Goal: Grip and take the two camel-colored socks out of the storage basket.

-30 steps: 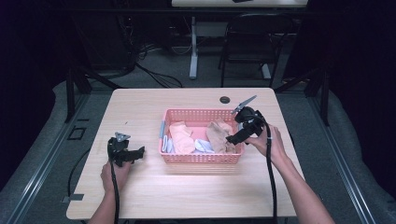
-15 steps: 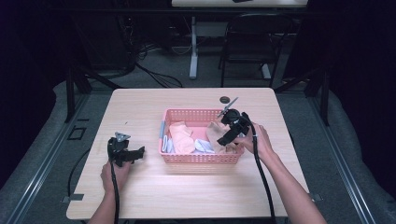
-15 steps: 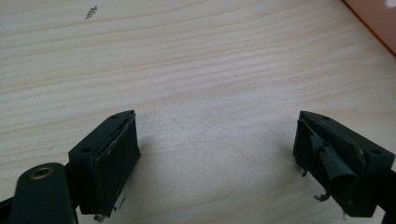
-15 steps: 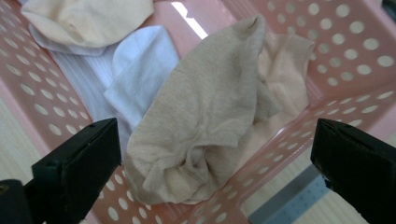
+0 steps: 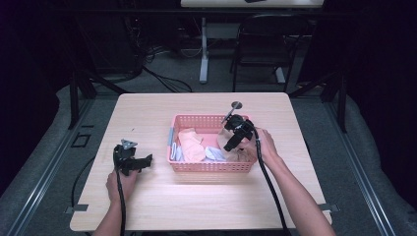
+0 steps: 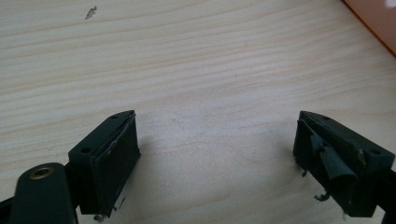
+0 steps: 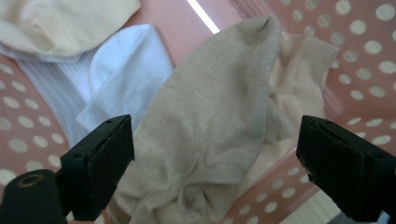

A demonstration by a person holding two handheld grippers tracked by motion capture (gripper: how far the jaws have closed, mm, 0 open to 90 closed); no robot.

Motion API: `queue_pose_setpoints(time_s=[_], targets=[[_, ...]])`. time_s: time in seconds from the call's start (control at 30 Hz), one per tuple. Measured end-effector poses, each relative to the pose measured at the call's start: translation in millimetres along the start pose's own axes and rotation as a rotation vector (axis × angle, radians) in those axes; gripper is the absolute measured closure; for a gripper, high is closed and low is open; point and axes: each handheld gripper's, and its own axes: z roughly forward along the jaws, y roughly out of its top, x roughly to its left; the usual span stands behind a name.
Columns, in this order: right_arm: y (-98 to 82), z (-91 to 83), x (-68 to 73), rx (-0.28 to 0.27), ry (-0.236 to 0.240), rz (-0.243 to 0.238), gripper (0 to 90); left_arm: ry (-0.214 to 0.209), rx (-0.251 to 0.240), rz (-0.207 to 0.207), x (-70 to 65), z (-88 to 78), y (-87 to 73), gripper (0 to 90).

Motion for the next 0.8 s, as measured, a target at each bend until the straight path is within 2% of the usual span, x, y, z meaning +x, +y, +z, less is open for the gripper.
queue_pose_setpoints(time_s=[0.2,0.27,0.4,0.47,0.63,0.7,0.8], targets=[[9.6,10.3,-2.1,0.053,-0.015,-0.007,15.2,0.000,0.000,0.001,0.0,0.1,0.1,13.8],[11.0,14.4,-1.8,0.060,0.000,-0.008,16.3,-0.001,0.000,0.001,0.0,0.1,0.1,13.8],[11.6,16.9,0.1,0.085,0.024,-0.025,24.6,0.000,-0.001,0.000,-0.1,0.1,0.1,13.8],[10.7,17.4,2.3,0.078,0.039,-0.022,28.7,0.000,-0.001,0.000,-0.1,0.1,0.1,13.8],[11.0,16.5,5.8,0.107,0.053,-0.059,38.9,0.000,-0.001,0.000,-0.1,0.1,0.1,13.8],[11.2,17.8,7.0,0.123,0.045,-0.071,41.3,0.000,-0.001,0.000,-0.1,0.1,0.1,13.8],[12.3,22.0,8.7,0.158,0.010,-0.094,40.0,0.000,-0.001,0.000,-0.1,0.1,0.1,13.8]])
